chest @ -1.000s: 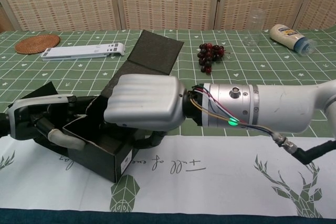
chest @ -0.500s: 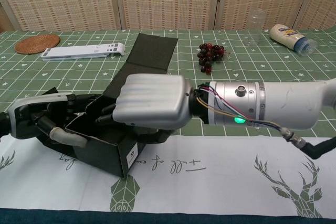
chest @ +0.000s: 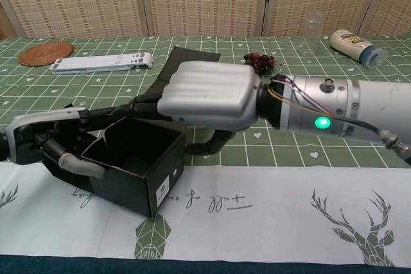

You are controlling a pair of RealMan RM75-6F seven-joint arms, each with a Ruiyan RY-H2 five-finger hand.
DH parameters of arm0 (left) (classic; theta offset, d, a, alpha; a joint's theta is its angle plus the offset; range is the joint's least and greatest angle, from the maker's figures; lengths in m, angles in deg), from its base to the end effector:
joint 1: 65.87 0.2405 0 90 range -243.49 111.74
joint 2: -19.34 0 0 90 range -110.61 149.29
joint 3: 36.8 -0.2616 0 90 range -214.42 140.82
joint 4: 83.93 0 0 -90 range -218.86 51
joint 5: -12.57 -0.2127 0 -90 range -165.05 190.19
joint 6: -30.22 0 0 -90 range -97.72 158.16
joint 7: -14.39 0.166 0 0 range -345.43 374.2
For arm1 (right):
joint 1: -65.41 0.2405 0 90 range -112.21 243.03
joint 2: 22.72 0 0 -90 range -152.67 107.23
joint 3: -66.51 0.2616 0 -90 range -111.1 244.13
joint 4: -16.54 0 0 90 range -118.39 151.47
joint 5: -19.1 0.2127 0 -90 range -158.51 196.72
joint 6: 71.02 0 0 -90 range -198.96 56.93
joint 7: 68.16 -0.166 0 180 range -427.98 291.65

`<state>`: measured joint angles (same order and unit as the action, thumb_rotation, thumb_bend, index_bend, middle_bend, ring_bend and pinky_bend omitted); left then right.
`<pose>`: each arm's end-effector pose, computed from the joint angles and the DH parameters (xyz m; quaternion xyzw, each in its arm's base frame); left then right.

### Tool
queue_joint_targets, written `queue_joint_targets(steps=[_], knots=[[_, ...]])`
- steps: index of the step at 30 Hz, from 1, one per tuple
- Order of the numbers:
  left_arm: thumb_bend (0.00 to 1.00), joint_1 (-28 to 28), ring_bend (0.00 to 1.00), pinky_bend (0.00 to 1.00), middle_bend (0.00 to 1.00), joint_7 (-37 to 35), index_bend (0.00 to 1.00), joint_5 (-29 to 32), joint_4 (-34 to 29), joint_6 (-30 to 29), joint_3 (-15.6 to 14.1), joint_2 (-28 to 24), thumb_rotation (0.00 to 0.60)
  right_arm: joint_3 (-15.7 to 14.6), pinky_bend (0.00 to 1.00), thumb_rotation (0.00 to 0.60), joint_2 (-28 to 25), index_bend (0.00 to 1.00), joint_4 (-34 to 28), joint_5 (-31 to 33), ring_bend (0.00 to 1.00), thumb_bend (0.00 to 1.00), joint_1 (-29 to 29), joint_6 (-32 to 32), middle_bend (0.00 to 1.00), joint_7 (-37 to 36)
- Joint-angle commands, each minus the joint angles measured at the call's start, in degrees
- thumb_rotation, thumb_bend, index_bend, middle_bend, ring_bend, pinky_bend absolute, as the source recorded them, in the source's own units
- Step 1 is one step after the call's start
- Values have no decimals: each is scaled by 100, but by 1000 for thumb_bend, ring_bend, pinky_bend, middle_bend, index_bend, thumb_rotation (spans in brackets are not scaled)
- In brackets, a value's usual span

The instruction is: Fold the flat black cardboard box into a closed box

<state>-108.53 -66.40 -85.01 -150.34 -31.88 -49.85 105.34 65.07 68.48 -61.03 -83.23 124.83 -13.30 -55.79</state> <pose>-0.2254 0.3163 -0.0333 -0.5592 -0.7171 -0.4145 0.0355 -0.0364 -0.3162 -0.0697 0.8887 0.0006 0.4140 0.1970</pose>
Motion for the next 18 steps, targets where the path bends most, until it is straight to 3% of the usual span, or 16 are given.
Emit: queue_joint_targets(steps=[1, 8, 18], knots=[[98, 53, 592, 856, 4, 319, 2, 52, -173, -13, 37, -151, 600, 46, 1000, 600, -443, 0, -532, 335, 728, 363, -242, -16, 161, 29], [98, 147, 571, 844, 0, 820, 0, 104, -539, -59, 59, -476, 600, 55, 1000, 600, -1061, 0, -1295, 874, 728, 363, -531, -178, 171, -279], [98, 316, 570, 844, 0, 1048, 0, 216, -915, -217, 152, -869, 600, -130, 1000, 600, -1544, 0, -1746, 1131, 728, 363, -815, -418, 191, -676]])
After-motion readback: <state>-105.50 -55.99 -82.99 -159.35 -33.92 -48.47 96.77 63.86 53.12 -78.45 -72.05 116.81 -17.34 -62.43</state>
